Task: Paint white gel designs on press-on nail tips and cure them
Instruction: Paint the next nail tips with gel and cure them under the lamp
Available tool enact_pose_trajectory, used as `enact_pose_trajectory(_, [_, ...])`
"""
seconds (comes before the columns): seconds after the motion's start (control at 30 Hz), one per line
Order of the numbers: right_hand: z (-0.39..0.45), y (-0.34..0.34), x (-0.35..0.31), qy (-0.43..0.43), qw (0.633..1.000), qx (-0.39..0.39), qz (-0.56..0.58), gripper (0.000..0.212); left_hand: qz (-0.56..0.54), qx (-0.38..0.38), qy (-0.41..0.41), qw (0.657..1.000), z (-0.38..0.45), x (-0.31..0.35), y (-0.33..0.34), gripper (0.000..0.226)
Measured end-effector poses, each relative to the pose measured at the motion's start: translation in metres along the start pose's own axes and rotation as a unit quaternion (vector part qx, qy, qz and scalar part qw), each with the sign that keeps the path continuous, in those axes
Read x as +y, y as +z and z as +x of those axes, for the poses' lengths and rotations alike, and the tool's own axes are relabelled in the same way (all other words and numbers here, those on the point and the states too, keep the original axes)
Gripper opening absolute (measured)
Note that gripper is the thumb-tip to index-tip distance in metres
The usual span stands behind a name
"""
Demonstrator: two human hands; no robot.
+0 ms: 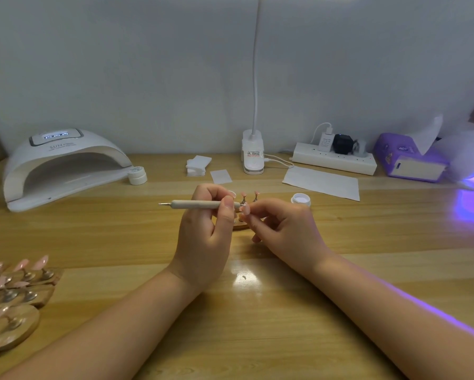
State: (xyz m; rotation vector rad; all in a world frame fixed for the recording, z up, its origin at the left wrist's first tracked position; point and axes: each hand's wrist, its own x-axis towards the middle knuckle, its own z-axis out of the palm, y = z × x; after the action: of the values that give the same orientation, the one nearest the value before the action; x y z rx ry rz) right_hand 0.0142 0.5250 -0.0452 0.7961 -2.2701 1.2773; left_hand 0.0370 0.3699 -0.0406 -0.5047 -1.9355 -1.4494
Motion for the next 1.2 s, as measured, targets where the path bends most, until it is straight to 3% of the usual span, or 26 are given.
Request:
enact_pose_trajectory(0.63, [0.0005, -0.0009, 0.0008, 0.000, 1.000, -0.009, -0.005, 0.013, -0.005, 0.005, 0.004, 1.000, 0.0007, -0.0003, 0.0003, 0.006])
enact_pose_trajectory(0.87, [0.0006, -0.0004, 0.0014, 0.013, 1.000, -0.004, 0.002, 0.010, 0.001, 0.022, 0.062, 0.998, -0.0003, 0.0052, -0.0017, 0.004])
enact_pose_trajectory(1.2, [0.0006, -0.0002, 0.0029, 0.015, 1.000, 0.003, 0.021, 0.012, -0.011, 0.016, 0.031, 0.999, 0.0001, 0.0030, -0.0023, 0.006])
